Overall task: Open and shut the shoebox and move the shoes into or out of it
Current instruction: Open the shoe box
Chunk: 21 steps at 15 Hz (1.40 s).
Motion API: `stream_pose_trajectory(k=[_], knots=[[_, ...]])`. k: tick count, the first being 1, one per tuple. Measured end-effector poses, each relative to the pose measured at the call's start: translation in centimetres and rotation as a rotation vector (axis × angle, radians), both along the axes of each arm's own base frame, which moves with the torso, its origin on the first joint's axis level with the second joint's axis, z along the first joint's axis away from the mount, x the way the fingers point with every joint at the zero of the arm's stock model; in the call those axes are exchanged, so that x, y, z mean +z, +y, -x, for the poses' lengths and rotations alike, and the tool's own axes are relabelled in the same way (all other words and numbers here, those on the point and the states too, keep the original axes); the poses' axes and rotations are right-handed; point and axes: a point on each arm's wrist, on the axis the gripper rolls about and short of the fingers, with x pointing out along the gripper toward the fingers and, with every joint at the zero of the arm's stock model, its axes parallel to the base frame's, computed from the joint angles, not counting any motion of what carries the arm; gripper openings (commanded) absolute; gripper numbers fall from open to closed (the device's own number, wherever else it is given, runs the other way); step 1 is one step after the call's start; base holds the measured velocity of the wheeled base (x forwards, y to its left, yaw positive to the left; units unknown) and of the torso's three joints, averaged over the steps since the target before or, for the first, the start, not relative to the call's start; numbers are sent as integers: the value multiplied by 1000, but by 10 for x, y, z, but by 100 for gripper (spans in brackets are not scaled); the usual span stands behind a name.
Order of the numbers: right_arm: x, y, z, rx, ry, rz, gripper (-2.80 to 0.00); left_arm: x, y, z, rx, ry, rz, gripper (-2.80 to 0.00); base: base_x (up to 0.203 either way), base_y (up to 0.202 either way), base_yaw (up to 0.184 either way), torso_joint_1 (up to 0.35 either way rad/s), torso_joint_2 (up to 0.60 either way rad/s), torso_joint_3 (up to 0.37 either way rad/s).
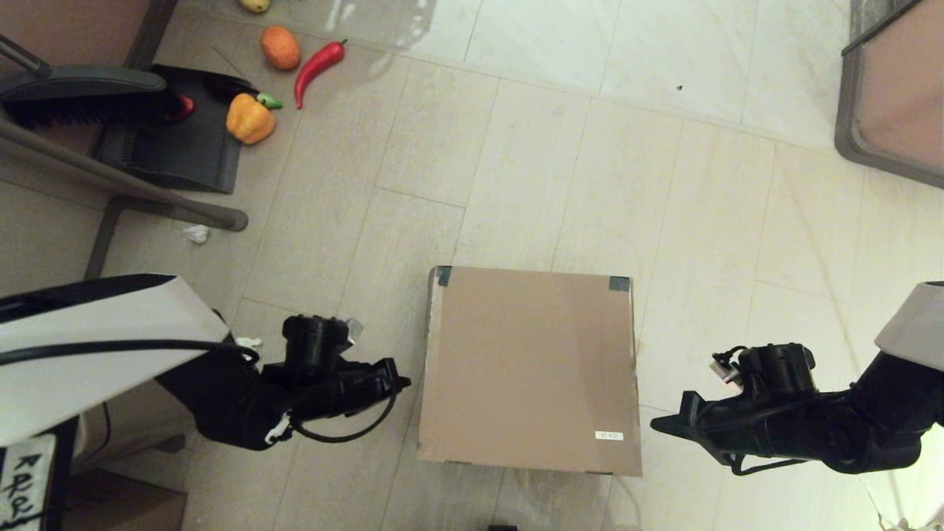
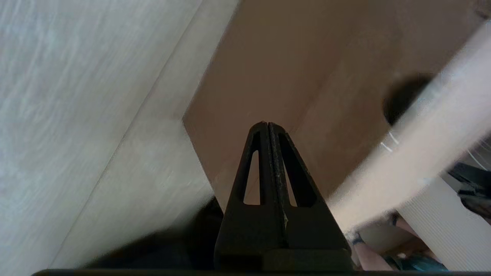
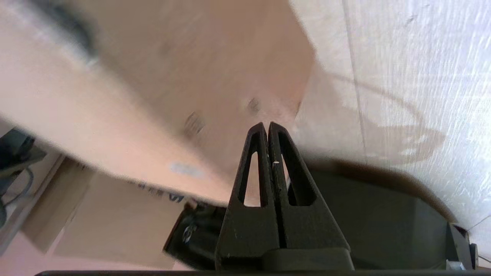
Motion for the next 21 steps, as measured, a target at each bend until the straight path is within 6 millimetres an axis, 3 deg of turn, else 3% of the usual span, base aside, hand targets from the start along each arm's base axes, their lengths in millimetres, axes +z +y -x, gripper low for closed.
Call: stream_pose_trajectory(k=[5, 11, 15, 21], knots=[[-16, 1, -21, -60, -11, 0, -280, -10, -12, -14, 15, -10, -21, -280, 0, 0, 0, 0, 0, 0], [-15, 24, -21, -75, 0, -34, -280, -19, -19, -15, 1, 3, -28, -280, 0, 0, 0, 0, 0, 0], [-26, 34, -21, -83, -72, -11, -280, -21, -23, -14, 14, 2, -46, -280, 0, 0, 0, 0, 0, 0], [-31, 37, -13, -39, -40, -39, -280, -16, -36, -8, 13, 17, -16, -280, 0, 0, 0, 0, 0, 0]])
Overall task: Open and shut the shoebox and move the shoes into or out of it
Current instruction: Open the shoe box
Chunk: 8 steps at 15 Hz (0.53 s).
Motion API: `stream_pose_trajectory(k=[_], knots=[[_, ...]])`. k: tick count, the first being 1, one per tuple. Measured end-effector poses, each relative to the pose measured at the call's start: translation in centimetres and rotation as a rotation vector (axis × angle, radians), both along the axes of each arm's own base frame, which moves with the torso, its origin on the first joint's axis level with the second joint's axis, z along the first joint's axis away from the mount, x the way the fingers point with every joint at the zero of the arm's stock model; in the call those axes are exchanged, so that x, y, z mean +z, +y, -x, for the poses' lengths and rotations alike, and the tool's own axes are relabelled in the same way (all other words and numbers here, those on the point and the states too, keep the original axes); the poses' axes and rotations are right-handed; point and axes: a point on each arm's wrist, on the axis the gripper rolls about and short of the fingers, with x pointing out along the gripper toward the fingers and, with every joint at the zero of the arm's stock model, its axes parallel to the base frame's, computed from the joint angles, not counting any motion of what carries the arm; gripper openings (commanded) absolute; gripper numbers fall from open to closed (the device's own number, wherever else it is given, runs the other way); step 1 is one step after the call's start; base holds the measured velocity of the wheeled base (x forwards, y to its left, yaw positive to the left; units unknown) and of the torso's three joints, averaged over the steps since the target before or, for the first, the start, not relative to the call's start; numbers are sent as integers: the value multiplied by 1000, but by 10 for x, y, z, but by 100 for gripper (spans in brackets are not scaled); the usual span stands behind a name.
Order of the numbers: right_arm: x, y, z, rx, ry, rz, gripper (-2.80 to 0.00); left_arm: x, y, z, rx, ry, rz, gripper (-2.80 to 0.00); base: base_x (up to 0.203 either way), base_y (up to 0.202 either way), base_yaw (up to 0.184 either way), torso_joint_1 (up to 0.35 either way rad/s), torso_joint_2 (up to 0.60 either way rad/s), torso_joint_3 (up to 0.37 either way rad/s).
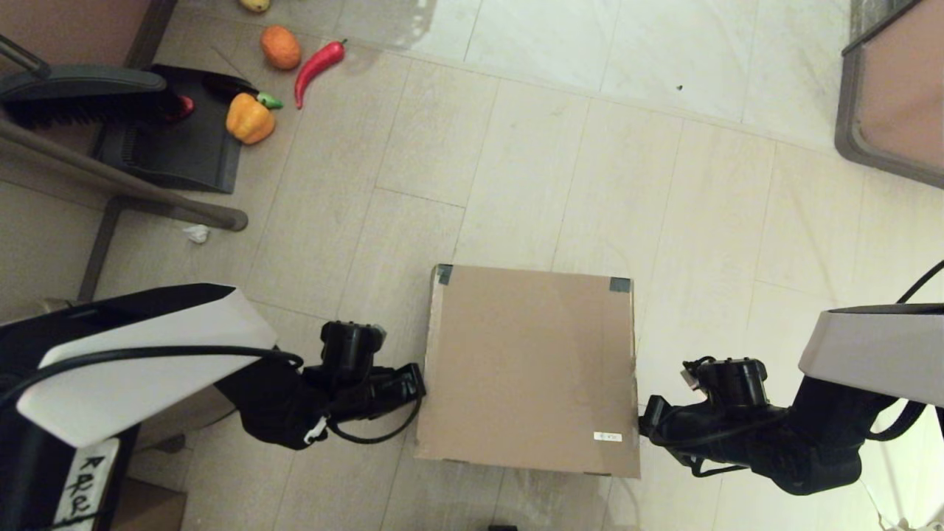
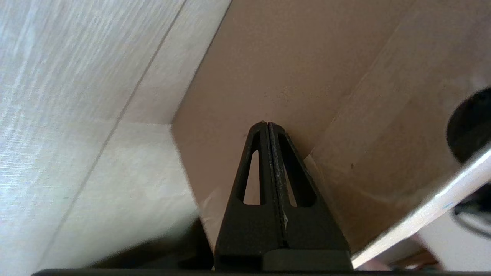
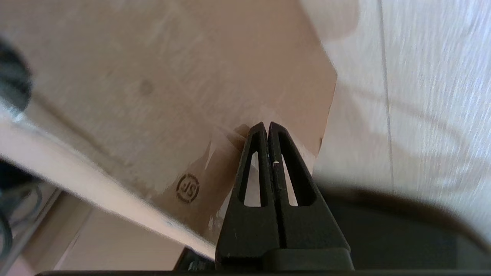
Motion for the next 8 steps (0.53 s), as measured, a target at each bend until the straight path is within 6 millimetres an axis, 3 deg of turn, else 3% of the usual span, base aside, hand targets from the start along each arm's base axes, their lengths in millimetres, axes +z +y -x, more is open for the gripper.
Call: stream_pose_trajectory(k=[8], knots=[[25, -3, 28, 45, -4, -41, -280, 30, 7, 33, 31, 37, 62, -280, 0, 0, 0, 0, 0, 0]])
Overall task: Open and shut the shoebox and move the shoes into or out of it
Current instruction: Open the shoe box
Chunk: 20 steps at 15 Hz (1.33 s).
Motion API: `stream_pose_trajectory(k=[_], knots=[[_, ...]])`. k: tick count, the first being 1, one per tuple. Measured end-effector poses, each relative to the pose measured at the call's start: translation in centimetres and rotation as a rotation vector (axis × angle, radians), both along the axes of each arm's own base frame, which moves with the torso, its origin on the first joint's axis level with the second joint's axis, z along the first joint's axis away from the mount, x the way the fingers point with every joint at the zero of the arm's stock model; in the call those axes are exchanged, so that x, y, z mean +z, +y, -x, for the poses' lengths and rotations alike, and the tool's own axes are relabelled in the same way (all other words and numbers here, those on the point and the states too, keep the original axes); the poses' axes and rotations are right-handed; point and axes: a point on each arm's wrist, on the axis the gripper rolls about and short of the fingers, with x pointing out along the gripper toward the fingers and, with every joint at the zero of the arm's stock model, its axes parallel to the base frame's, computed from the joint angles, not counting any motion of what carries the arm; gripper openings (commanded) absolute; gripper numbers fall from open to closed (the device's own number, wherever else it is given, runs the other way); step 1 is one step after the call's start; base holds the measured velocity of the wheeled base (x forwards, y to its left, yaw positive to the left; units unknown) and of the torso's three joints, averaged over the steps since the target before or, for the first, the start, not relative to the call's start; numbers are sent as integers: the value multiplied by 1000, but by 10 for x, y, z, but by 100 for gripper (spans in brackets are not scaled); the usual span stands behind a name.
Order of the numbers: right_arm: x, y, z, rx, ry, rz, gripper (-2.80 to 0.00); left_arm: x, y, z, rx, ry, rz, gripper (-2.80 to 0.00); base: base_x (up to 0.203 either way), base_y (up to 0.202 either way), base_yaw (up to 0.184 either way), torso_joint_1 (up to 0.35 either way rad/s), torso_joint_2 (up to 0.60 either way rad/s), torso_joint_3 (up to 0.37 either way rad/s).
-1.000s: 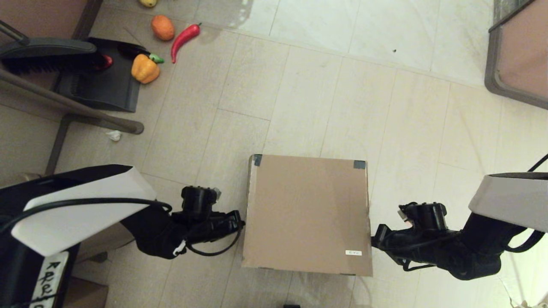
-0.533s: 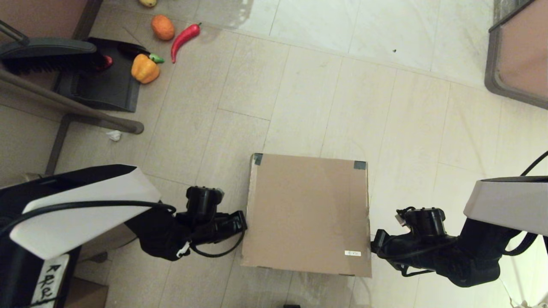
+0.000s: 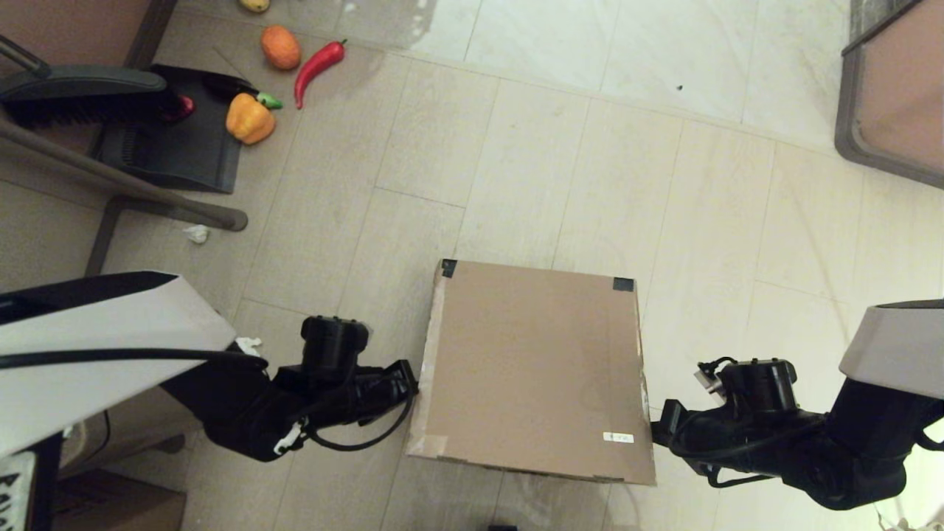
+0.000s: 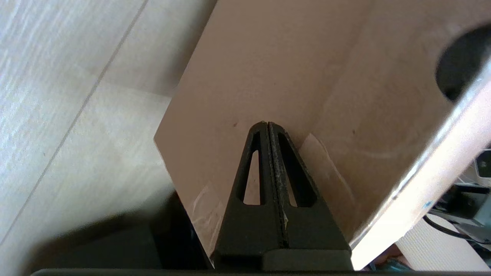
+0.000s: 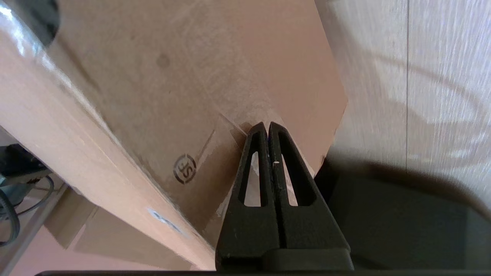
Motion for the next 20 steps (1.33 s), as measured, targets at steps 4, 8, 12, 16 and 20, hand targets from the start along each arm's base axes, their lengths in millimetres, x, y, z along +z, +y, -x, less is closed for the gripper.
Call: stream_pose_trajectory(k=[4, 8, 12, 16, 20], knots=[[8, -1, 14, 9, 3, -3, -280, 9, 4, 14, -4, -2, 3, -280, 0, 0, 0, 0, 0, 0], [10, -2, 23, 13, -4, -1, -280, 14, 8, 28, -10, 8, 2, -280, 0, 0, 0, 0, 0, 0], [17, -3, 27, 5, -18, -8, -280, 20, 11, 35, -9, -1, 4, -280, 0, 0, 0, 0, 0, 0], [30, -3, 29, -20, -35, -44, -280, 29, 11, 39, -13, -21, 11, -280, 0, 0, 0, 0, 0, 0], [48, -3, 34, -33, -24, -153, -280, 40, 11, 44, -4, -34, 33, -280, 0, 0, 0, 0, 0, 0]])
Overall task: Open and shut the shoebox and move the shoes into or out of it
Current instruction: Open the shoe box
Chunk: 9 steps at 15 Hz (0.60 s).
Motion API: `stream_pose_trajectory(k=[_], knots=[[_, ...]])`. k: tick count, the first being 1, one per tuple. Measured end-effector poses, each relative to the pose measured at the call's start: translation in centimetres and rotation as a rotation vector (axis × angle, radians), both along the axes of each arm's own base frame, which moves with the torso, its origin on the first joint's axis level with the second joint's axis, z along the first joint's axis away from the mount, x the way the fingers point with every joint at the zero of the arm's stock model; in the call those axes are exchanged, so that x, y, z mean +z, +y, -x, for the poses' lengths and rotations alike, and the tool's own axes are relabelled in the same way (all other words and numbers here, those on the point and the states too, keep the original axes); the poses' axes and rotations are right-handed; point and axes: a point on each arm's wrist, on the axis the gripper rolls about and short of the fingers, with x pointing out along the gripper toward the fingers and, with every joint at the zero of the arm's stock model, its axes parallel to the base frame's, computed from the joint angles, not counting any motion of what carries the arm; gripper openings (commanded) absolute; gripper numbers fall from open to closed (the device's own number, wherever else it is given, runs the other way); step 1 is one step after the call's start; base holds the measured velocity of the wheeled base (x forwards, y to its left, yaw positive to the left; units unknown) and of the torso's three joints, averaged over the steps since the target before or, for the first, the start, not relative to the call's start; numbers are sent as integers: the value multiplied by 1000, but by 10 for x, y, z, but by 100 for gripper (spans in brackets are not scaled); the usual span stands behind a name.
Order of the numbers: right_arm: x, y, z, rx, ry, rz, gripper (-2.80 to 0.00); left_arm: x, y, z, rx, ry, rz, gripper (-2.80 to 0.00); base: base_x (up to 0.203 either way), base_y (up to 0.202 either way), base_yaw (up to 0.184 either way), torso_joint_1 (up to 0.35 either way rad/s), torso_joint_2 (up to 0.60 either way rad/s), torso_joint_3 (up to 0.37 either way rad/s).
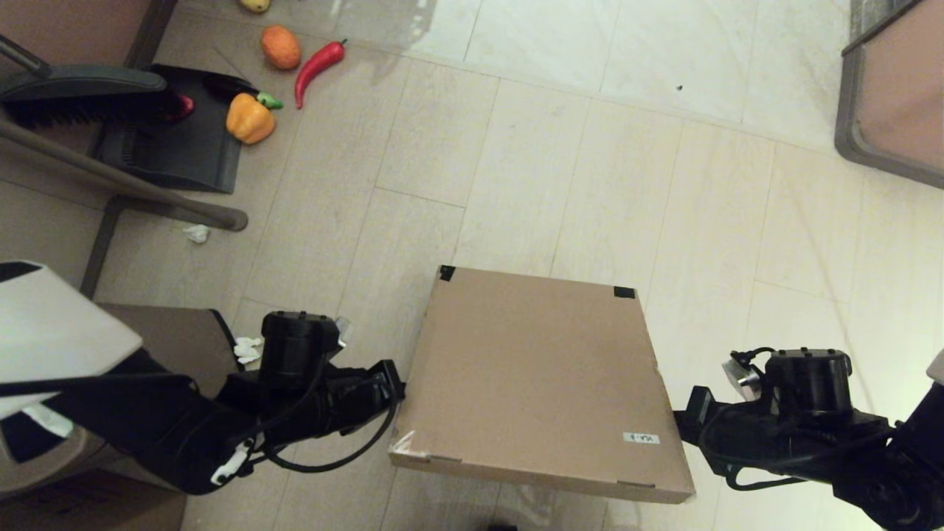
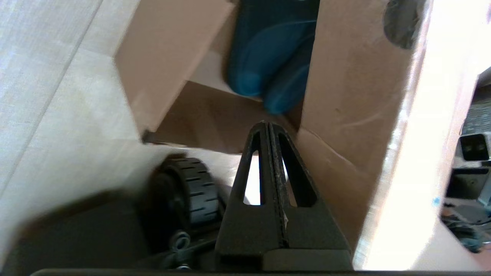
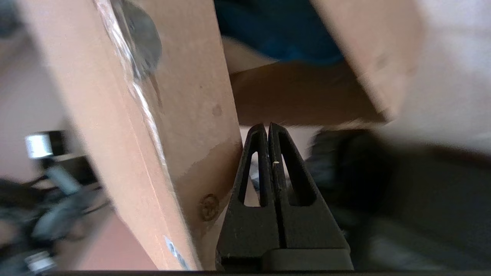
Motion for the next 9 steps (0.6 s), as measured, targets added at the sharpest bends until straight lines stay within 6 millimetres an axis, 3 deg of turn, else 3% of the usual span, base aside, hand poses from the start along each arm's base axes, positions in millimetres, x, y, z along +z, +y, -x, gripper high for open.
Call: stream_pose_trajectory(k=[9], knots=[[46, -1, 10, -81, 34, -293, -280, 32, -14, 24, 25, 36, 86, -280, 0, 0, 0, 0, 0, 0]])
